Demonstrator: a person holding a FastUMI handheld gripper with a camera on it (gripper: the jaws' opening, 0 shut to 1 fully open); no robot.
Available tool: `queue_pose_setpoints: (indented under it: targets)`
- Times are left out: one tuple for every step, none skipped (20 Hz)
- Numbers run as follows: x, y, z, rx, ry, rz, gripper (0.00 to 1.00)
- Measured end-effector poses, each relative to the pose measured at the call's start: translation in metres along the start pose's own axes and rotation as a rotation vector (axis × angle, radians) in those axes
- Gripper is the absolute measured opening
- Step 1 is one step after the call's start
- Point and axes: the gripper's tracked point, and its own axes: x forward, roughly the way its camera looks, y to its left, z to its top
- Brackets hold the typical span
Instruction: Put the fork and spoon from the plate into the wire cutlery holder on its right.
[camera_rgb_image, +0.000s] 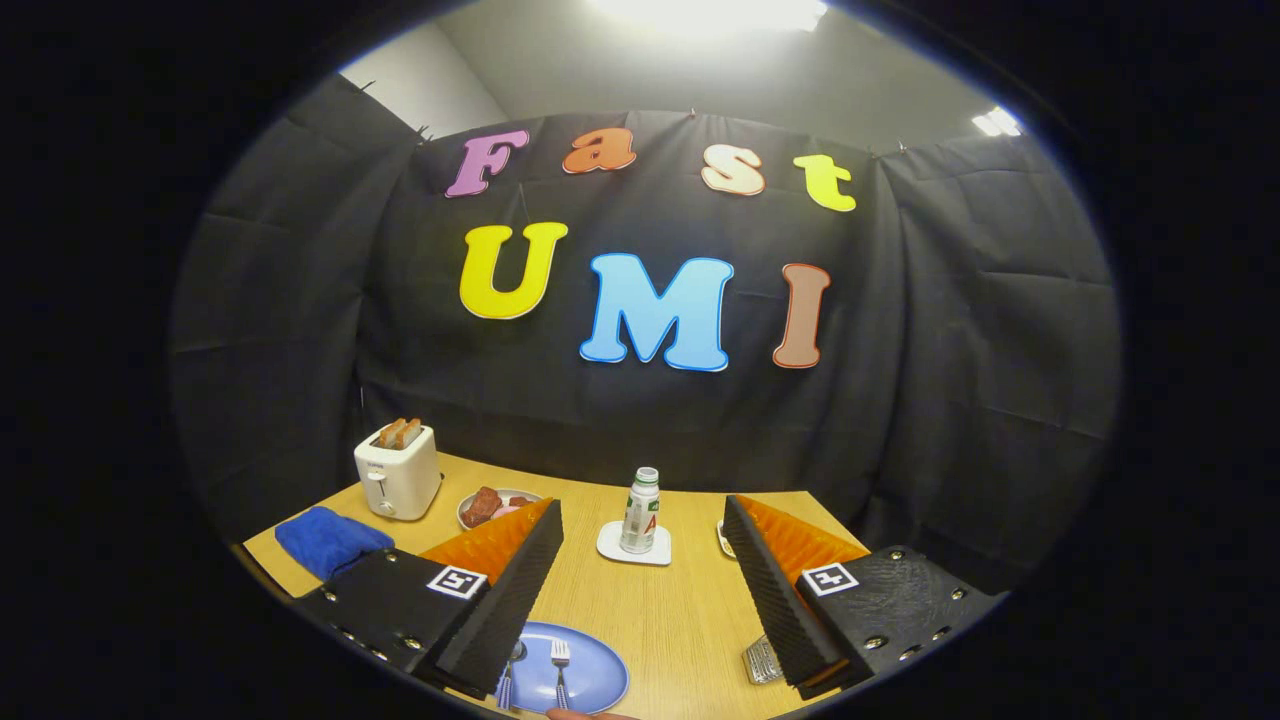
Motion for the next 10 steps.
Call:
queue_pose_setpoints:
  targets:
    - [0.001, 0.001, -0.005, -0.003, 0.014, 0.005, 0.99]
    - [0.002, 0.004, -0.011, -0.006, 0.027, 0.011, 0.99]
    - [0.003, 0.006, -0.016, -0.009, 0.041, 0.018, 0.99]
    - [0.003, 0.007, -0.022, -0.014, 0.057, 0.022, 0.99]
    - [0.004, 0.009, -0.027, -0.017, 0.074, 0.026, 0.99]
    - [0.005, 0.011, -0.034, -0.018, 0.092, 0.034, 0.99]
    - [0.005, 0.013, -0.038, -0.019, 0.107, 0.041, 0.99]
    - [0.005, 0.015, -0.043, -0.022, 0.119, 0.046, 0.99]
    - [0.006, 0.017, -0.049, -0.031, 0.137, 0.052, 0.99]
    - [0.007, 0.020, -0.059, -0.042, 0.160, 0.061, 0.99]
